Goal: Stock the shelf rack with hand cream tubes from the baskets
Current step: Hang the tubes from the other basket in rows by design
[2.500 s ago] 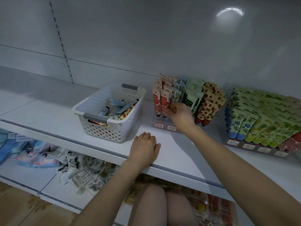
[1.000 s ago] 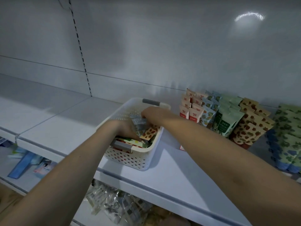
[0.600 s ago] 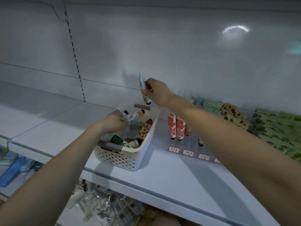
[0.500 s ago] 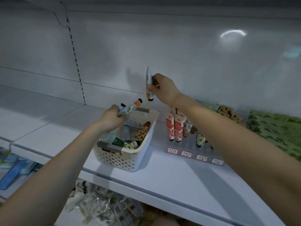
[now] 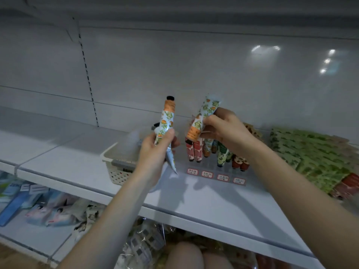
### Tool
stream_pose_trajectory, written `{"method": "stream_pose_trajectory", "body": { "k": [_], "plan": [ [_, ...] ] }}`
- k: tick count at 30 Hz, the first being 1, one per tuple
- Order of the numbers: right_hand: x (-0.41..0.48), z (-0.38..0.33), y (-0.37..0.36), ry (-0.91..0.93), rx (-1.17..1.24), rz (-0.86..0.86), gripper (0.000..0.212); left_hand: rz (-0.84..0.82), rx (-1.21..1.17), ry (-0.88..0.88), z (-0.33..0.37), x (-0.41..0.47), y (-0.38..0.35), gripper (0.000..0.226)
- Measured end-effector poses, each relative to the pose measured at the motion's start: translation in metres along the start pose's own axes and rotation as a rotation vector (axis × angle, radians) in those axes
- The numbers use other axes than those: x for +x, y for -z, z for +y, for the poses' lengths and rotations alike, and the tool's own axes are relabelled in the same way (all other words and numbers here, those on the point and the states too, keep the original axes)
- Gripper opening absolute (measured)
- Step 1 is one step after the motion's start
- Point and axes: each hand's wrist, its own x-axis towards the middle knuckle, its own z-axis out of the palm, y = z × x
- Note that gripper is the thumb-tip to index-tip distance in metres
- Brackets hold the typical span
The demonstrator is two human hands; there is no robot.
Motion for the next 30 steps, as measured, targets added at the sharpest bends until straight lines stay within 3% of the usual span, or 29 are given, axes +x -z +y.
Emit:
{"method": "stream_pose_trajectory", "body": {
  "k": [4,10,13,16,18,21,24,27,30],
  "plan": [
    [-0.027,0.012,0.008,-0.05,0.103,0.045,0.012,-0.061,-0.038,0.085,-0.027,-0.033,-0.021,0.029],
    [-0.047,0.022,0.024,-0.019,0.052,0.098,0.008,-0.104,-0.187,0.15,-0.045,-0.054,-0.045,0.018],
    [-0.047,0.019,0.035,-0.005,0.027,0.184,0.016,-0.068,-0.136,0.145,-0.049,-0.056,-0.046,0.013],
    [-0.037,0.013,0.052,-0.003,-0.013,0.292,0.01,-0.007,-0.083,0.15,-0.055,-0.056,-0.041,0.013],
    [-0.027,0.013,0.064,-0.011,-0.117,0.361,0.003,0.026,-0.066,0.154,-0.058,-0.056,-0.035,0.012],
    [-0.014,0.018,0.076,-0.006,-0.361,0.415,0.02,0.053,-0.052,0.153,-0.06,-0.054,-0.029,0.017],
    [-0.006,0.025,0.079,0.048,-0.527,0.406,0.019,0.065,-0.045,0.149,-0.063,-0.049,-0.025,0.025],
    [0.001,0.03,0.075,0.089,-0.676,0.434,0.002,0.073,-0.047,0.157,-0.065,-0.046,-0.022,0.016],
    [0.01,0.031,0.07,0.085,-0.717,0.454,0.009,0.088,-0.039,0.157,-0.068,-0.043,-0.019,0.012]
  ]
}}
